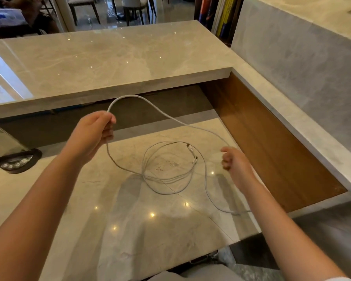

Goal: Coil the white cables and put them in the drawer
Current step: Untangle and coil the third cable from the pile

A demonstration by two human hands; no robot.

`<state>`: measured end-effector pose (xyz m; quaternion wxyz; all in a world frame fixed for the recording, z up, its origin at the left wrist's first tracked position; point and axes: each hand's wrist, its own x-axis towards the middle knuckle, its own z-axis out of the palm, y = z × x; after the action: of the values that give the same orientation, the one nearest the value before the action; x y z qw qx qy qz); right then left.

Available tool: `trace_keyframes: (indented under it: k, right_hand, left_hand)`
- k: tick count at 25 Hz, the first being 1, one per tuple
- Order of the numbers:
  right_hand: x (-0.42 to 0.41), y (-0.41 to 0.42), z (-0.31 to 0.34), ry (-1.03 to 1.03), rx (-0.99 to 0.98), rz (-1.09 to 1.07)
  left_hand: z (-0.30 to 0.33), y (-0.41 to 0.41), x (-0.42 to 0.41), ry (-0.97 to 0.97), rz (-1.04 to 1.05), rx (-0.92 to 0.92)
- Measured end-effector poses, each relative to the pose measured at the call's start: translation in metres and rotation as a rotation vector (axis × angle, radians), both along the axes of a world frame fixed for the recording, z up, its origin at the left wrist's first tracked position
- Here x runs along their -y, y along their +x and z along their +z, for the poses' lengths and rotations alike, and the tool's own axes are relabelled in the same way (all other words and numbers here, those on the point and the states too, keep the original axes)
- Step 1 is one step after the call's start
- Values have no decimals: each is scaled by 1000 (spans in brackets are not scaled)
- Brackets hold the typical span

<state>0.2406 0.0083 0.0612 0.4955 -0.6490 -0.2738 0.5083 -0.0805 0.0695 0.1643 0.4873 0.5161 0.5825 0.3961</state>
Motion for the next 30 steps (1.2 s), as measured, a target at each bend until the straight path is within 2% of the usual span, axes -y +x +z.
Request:
trace_keyframes:
  k: [2, 5, 8, 10, 14, 16, 22, 24, 26, 30]
  right_hand:
    - [-2, -31, -6, -38, 236, 228]
    - [1, -72, -10, 69, 316, 547]
    - [4, -111, -2, 123, 296, 801]
    - [3, -125, 7, 126, 247, 821]
    - [7, -130, 21, 252, 380, 563]
    - [7, -133, 27, 289, 430, 552]
    - [9, -136, 34, 199, 402, 323]
    - [9, -131, 31, 234, 503, 310]
    - [7, -124, 27, 271, 655, 343]
    - [2, -112, 33, 336, 769, 423]
  left_hand:
    - [4, 16, 1, -94, 54, 379]
    - [19, 33, 4, -147, 109, 866]
    - [35, 45, -1, -142, 172, 1141]
    - [44, 47, -8, -122, 203, 1229]
    - [51, 39, -19, -76, 311, 1319]
    - [51, 43, -20, -80, 330, 1346]
    - [50, 47, -24, -123, 341, 1340]
    - [47, 42, -21, -138, 283, 1321]
    - [46, 38, -14, -163, 186, 1235]
    - [40, 29, -6, -169, 60, 947]
